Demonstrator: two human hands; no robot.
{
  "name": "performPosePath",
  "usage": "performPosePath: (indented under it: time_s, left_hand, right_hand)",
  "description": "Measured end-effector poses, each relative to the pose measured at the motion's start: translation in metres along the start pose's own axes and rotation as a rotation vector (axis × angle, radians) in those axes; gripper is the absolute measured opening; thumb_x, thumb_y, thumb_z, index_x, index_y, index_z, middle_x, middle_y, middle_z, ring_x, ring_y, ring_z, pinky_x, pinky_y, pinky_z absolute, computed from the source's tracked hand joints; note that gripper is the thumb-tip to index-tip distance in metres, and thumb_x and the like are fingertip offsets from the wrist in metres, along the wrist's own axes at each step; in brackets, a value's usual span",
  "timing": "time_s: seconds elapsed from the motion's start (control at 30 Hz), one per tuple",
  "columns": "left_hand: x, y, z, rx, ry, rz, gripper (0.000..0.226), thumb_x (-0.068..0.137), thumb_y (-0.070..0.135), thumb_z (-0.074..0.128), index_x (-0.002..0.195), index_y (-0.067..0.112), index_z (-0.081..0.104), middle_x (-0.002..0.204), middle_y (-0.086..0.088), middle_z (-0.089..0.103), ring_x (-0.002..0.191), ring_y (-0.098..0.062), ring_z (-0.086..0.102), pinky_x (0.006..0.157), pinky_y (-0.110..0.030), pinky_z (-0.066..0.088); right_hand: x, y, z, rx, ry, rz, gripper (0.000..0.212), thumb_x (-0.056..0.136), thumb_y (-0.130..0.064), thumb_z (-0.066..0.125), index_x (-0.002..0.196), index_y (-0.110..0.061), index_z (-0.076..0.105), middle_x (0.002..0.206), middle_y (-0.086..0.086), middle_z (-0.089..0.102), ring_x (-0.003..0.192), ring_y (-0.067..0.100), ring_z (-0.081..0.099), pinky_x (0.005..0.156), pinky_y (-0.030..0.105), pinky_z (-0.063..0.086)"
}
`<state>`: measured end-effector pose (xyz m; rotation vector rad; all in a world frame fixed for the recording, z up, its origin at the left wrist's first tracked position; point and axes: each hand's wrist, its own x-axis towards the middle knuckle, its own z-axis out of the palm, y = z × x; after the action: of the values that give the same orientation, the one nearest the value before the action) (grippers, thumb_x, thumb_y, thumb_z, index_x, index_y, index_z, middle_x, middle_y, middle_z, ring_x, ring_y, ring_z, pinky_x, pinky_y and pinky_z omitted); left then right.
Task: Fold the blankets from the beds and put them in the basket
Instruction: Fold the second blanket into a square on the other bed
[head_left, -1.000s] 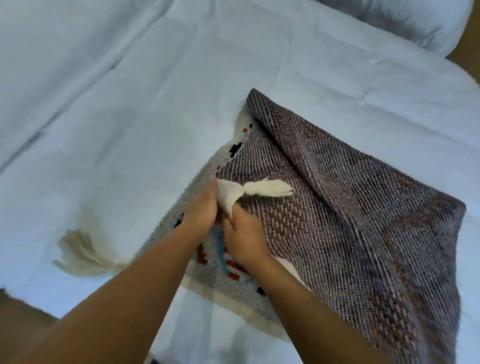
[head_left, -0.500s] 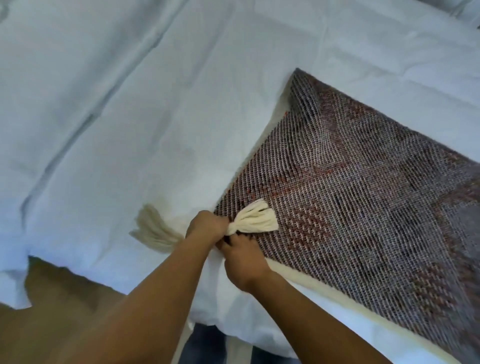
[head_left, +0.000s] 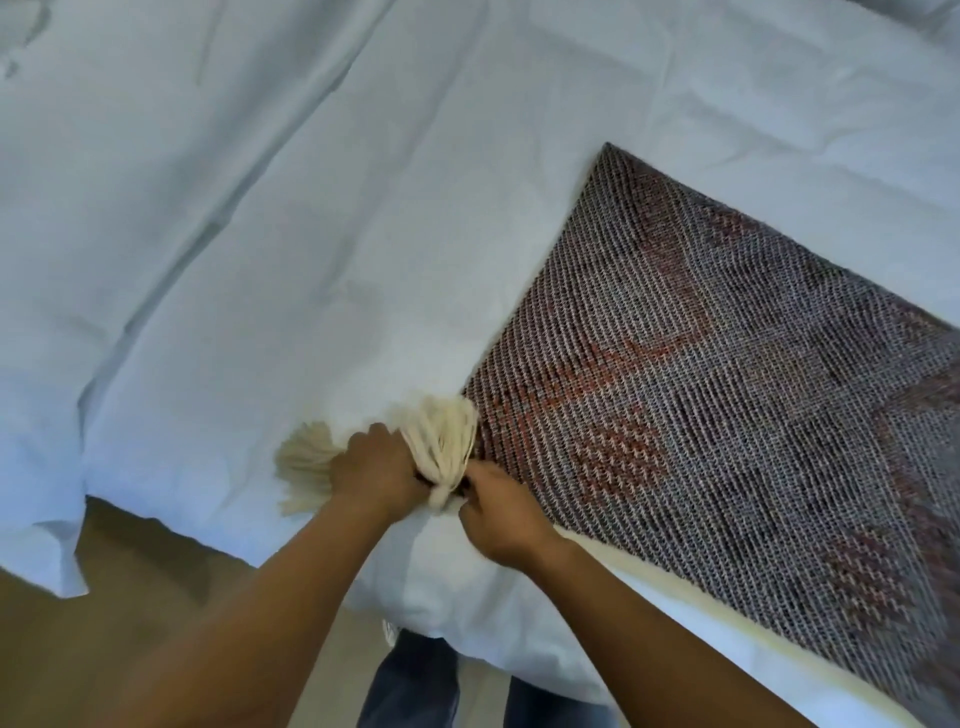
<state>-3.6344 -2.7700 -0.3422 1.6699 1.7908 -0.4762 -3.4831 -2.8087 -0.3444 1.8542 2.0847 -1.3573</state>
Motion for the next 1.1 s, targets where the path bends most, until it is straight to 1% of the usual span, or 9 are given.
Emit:
performPosePath:
  time_s: [0.07, 0.13, 0.23, 0.4, 0.53, 0.6, 0.73, 0.9, 1.1]
  left_hand:
    - [-0.002, 0.0, -0.004, 0.212, -0.109, 0.07, 0.049, 0.072, 0.052, 0.062, 0.115, 0.03, 0.051, 0.115, 0.0, 0.053, 0.111, -0.024, 0.048, 0.082, -0.036, 0.041]
    - [-0.002, -0.002, -0.003, 0.268, -0.177, 0.096, 0.028, 0.078, 0.04, 0.056, 0.103, 0.029, 0.056, 0.114, 0.002, 0.058, 0.11, -0.023, 0.051, 0.088, -0.038, 0.039]
    - [-0.004, -0.011, -0.004, 0.239, -0.243, 0.042, 0.018, 0.083, 0.02, 0.048, 0.099, 0.02, 0.057, 0.108, 0.0, 0.06, 0.103, -0.024, 0.056, 0.091, -0.04, 0.039]
    - [-0.003, -0.033, -0.002, -0.021, -0.416, -0.124, 0.032, 0.087, 0.028, 0.051, 0.112, 0.01, 0.06, 0.114, -0.007, 0.061, 0.103, -0.023, 0.058, 0.091, -0.033, 0.046]
    - [-0.012, -0.026, 0.006, 0.243, -0.265, -0.187, 0.036, 0.089, 0.034, 0.044, 0.119, 0.019, 0.054, 0.12, -0.003, 0.056, 0.11, -0.023, 0.051, 0.097, -0.037, 0.036]
    - [-0.016, -0.009, 0.004, 0.474, -0.134, -0.14, 0.04, 0.086, 0.035, 0.046, 0.122, 0.019, 0.05, 0.121, -0.003, 0.054, 0.113, -0.024, 0.046, 0.1, -0.042, 0.031]
    - [-0.021, 0.036, -0.001, 0.471, 0.068, 0.005, 0.06, 0.078, 0.035, 0.054, 0.13, 0.012, 0.035, 0.128, -0.011, 0.043, 0.119, -0.029, 0.04, 0.102, -0.049, 0.03]
    - [-0.025, 0.107, 0.015, 0.331, 0.244, 0.253, 0.099, 0.082, 0.051, 0.048, 0.144, 0.009, -0.017, 0.154, -0.016, -0.002, 0.141, -0.035, 0.006, 0.11, -0.055, 0.014]
    - [-0.038, 0.231, 0.058, 0.424, 0.086, 0.66, 0.078, 0.086, 0.033, 0.051, 0.147, 0.017, 0.005, 0.156, -0.012, 0.002, 0.143, -0.03, 0.003, 0.113, -0.049, 0.009]
  right_hand:
    - [0.002, -0.001, -0.003, 0.058, 0.014, 0.03, 0.042, 0.086, -0.016, 0.045, 0.128, -0.018, 0.044, 0.124, 0.012, 0.054, 0.109, 0.034, 0.054, 0.089, 0.043, 0.047]
    - [0.004, -0.005, -0.001, 0.017, -0.011, 0.029, 0.044, 0.086, -0.013, 0.045, 0.13, -0.018, 0.043, 0.128, 0.01, 0.052, 0.112, 0.032, 0.053, 0.09, 0.041, 0.046]
    - [0.004, -0.01, 0.005, -0.013, -0.036, 0.047, 0.05, 0.086, -0.003, 0.038, 0.134, -0.016, 0.038, 0.133, 0.01, 0.047, 0.113, 0.031, 0.051, 0.089, 0.038, 0.045]
    - [0.007, -0.017, 0.009, -0.04, -0.011, 0.046, 0.042, 0.089, -0.008, 0.037, 0.131, -0.014, 0.038, 0.132, 0.011, 0.049, 0.111, 0.032, 0.052, 0.088, 0.04, 0.044]
    - [0.009, -0.018, 0.011, -0.06, -0.033, 0.048, 0.042, 0.09, -0.01, 0.038, 0.131, -0.01, 0.037, 0.133, 0.013, 0.047, 0.114, 0.032, 0.05, 0.092, 0.042, 0.044]
    - [0.006, -0.015, 0.01, -0.017, -0.023, 0.045, 0.044, 0.091, -0.012, 0.039, 0.134, -0.012, 0.036, 0.135, 0.012, 0.046, 0.117, 0.031, 0.049, 0.095, 0.041, 0.043]
    - [-0.009, 0.0, 0.004, 0.098, 0.105, 0.052, 0.035, 0.091, -0.014, 0.041, 0.126, -0.013, 0.046, 0.127, 0.011, 0.054, 0.11, 0.029, 0.053, 0.092, 0.037, 0.045]
    - [-0.045, 0.06, -0.026, 0.17, 0.315, 0.129, 0.029, 0.087, -0.012, 0.045, 0.114, -0.01, 0.055, 0.113, 0.011, 0.059, 0.1, 0.027, 0.056, 0.085, 0.035, 0.046]
    - [-0.12, 0.19, -0.072, 0.267, 0.502, 0.38, 0.023, 0.087, -0.006, 0.048, 0.107, -0.004, 0.06, 0.103, 0.017, 0.062, 0.092, 0.029, 0.058, 0.075, 0.027, 0.041]
